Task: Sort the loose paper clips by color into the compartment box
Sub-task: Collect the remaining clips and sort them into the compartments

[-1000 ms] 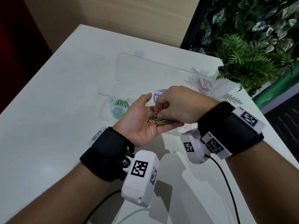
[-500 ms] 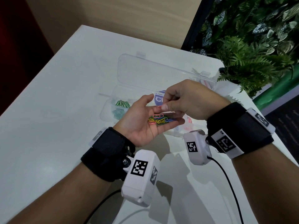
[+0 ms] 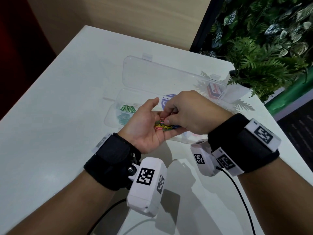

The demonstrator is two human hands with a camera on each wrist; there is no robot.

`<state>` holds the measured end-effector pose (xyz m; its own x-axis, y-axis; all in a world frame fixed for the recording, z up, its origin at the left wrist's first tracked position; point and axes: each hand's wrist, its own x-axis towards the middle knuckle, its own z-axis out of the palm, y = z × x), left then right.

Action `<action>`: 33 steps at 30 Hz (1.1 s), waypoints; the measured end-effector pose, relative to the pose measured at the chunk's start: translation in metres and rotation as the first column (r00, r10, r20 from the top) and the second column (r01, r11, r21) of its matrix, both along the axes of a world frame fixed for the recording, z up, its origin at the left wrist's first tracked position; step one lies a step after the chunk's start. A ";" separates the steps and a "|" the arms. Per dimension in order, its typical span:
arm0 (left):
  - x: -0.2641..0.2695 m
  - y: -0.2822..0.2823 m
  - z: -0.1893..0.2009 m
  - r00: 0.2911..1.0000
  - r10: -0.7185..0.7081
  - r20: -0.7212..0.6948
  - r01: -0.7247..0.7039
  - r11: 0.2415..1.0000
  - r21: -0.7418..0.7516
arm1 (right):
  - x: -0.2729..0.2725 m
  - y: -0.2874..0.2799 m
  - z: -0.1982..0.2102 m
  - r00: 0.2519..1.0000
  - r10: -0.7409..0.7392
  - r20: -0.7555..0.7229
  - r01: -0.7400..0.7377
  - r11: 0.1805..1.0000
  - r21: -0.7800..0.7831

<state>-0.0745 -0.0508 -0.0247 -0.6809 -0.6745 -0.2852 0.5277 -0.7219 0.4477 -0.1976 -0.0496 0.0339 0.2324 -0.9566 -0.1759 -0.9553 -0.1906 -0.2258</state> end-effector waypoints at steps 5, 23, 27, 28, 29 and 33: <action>-0.002 0.000 -0.001 1.000 -0.017 -0.008 0.017 1.000 0.007 | -0.002 -0.001 0.001 0.999 0.008 -0.047 -0.008 1.000 0.006; 0.009 -0.009 0.002 0.998 0.064 0.021 -0.065 0.997 0.045 | -0.056 0.000 0.013 0.952 -0.231 0.201 0.257 0.959 -0.118; 0.017 -0.014 0.004 0.992 0.125 0.004 -0.125 0.991 0.050 | -0.072 0.001 0.002 0.943 -0.334 -0.011 0.331 0.938 -0.100; 0.018 -0.014 0.004 0.991 0.132 0.004 -0.132 0.990 0.046 | -0.073 0.000 -0.003 0.937 -0.342 -0.070 0.335 0.937 -0.095; 0.018 -0.014 0.004 0.991 0.137 0.003 -0.137 0.990 0.043 | -0.074 -0.001 -0.008 0.931 -0.346 -0.119 0.338 0.937 -0.083; 0.016 -0.014 0.002 0.987 0.161 -0.022 -0.159 0.986 0.058 | -0.075 -0.003 -0.018 0.918 -0.371 -0.143 0.363 0.929 -0.076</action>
<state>-0.0585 -0.0649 -0.0225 -0.5731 -0.7589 -0.3091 0.6495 -0.6507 0.3934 -0.2722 -0.0527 0.0154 -0.1623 -0.9776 -0.1339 -0.9823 0.1730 -0.0722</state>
